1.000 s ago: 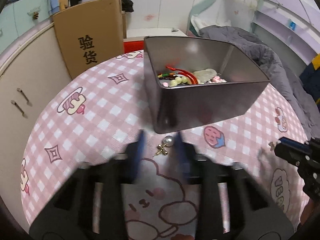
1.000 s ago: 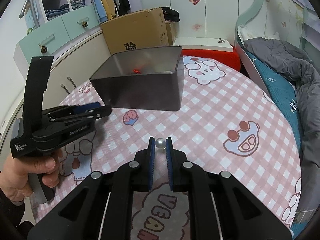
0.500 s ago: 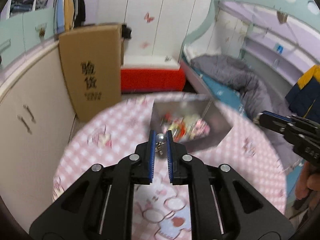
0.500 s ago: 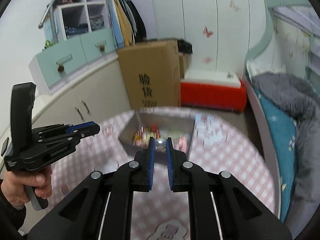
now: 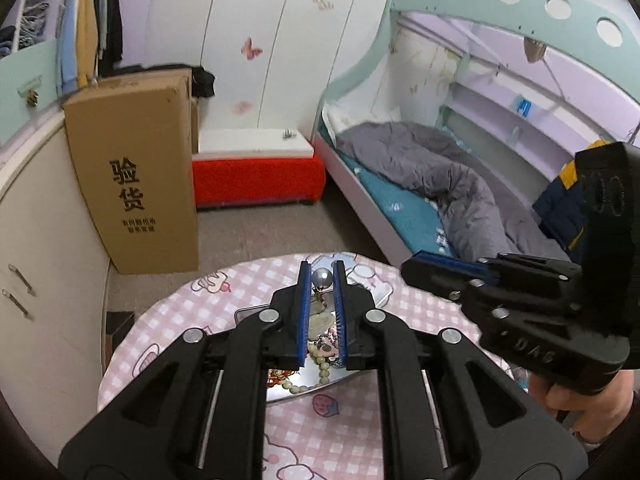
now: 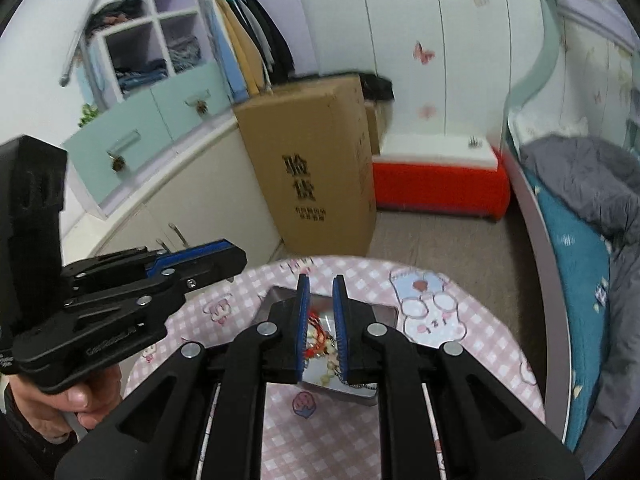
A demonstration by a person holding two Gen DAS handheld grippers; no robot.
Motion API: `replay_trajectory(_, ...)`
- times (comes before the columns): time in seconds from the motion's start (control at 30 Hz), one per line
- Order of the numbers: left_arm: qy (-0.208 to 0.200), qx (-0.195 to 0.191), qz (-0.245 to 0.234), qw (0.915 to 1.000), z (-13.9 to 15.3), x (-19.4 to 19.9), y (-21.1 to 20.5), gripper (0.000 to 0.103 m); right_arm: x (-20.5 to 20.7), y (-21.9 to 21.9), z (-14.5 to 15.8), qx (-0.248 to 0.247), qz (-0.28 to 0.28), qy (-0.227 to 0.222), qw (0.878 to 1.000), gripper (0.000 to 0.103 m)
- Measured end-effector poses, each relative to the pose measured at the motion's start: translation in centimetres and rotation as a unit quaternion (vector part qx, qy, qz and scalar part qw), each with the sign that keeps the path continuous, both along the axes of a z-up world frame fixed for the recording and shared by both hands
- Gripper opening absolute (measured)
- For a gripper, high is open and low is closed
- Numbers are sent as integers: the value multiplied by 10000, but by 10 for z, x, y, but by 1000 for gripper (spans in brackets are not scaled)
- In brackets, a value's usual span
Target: Organize jewelry
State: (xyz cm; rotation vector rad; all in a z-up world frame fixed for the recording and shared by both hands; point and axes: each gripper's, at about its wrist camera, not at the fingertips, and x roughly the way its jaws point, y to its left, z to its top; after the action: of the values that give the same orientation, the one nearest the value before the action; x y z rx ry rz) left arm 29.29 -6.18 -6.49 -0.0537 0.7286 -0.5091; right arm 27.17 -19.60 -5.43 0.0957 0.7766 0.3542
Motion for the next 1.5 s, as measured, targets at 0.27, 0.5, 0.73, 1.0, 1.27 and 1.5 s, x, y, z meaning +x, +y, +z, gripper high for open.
replay_trajectory(0.27,-235,258,900,9953,-8,3,25,96,-3,-38,-12,511,-890,-1,9947,96)
replay_trajectory(0.5,-595,390,1262,9895,9,-22,39,96,-15,-44,4,602,-1073,-151,9923,96)
replay_trajectory(0.73,-1178,564,1578,9788,42,-63,54,97,-38,-33,35,541,-1042,-555,9915,96)
replay_trajectory(1.0,-1613,624,1875,9669,72,-111,69,97,-80,-17,69,336,-1135,-1031,9876,96)
replay_trajectory(1.27,-1875,701,2101,9570,99,-163,65,97,-137,-1,86,-132,-1371,-1440,9799,96)
replay_trajectory(1.5,-2121,773,2278,9472,117,-204,56,97,-177,14,92,-558,-1572,-1772,9699,96)
